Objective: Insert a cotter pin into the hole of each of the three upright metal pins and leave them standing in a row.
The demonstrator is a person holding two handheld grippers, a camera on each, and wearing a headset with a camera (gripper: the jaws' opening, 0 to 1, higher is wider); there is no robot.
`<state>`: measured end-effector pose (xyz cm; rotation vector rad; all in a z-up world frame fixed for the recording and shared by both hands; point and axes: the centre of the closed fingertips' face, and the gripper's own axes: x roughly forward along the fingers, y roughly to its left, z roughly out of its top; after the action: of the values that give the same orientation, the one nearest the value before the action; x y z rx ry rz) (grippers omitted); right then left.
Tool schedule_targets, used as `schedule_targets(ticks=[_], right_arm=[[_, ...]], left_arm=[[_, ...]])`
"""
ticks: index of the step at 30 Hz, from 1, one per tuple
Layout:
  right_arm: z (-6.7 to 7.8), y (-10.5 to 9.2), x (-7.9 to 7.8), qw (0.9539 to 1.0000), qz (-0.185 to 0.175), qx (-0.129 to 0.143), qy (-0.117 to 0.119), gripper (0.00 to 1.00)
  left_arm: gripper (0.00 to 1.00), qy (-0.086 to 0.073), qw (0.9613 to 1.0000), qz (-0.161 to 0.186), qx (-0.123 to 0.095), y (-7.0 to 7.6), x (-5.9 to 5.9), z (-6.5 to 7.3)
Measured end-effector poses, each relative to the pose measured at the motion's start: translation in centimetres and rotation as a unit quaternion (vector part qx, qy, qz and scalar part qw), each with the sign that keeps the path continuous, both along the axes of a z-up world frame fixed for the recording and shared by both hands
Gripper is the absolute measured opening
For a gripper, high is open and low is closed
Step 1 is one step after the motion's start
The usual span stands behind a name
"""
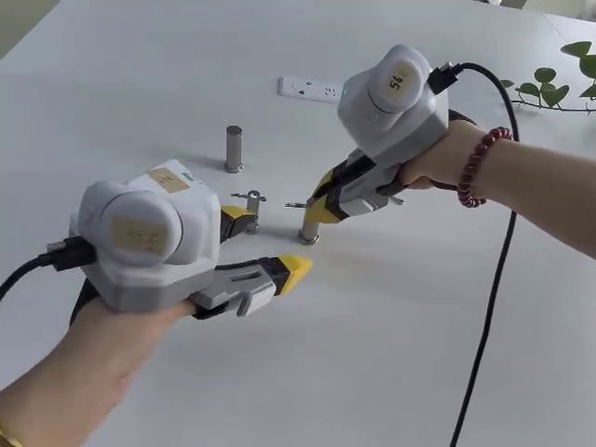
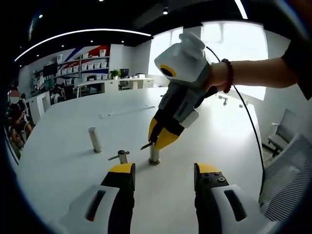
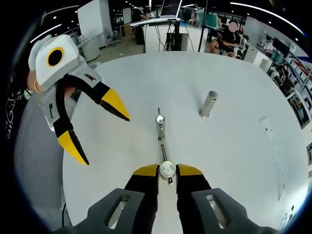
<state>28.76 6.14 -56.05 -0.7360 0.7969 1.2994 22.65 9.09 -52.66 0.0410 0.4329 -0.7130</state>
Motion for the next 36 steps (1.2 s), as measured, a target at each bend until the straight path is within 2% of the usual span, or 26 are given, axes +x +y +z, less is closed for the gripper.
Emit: schedule_targets(ticks=[6, 13, 19, 24, 31, 36], right_arm=[[0.0, 0.0, 0.1, 1.0000, 0.002, -0.004, 0.008, 0.08], [0.1, -0.1, 0.0, 0.9999, 0.004, -0.001, 0.012, 0.08], [0.1, -0.1, -0.1, 0.9999, 0.000, 0.001, 0.015, 0.08], [0.1, 0.0, -0.1, 0.9998, -0.002, 0.003, 0.017, 0.08], [0.0, 0.0, 0.0, 0.9995, -0.022, 0.009, 0.020, 0.10], [0.3, -0.6, 0.0, 0.9987, -0.044, 0.012, 0.022, 0.18]], left_arm=[[0.55, 0.002, 0.9999, 0.011, -0.003, 1.0, -0.4, 0.3], [0.59, -0.005, 0.9998, 0.020, 0.004, 1.9, -0.7, 0.5], [0.64, -0.013, 0.9999, 0.010, -0.002, 1.9, -0.9, 0.8], [0.67, -0.021, 0.9997, 0.007, 0.003, 2.0, -0.8, 0.9], [0.75, -0.018, 0.9997, 0.015, 0.011, 2.3, -0.7, 0.3], [0.78, -0.016, 0.9996, 0.018, 0.014, 2.6, -0.7, 0.0]])
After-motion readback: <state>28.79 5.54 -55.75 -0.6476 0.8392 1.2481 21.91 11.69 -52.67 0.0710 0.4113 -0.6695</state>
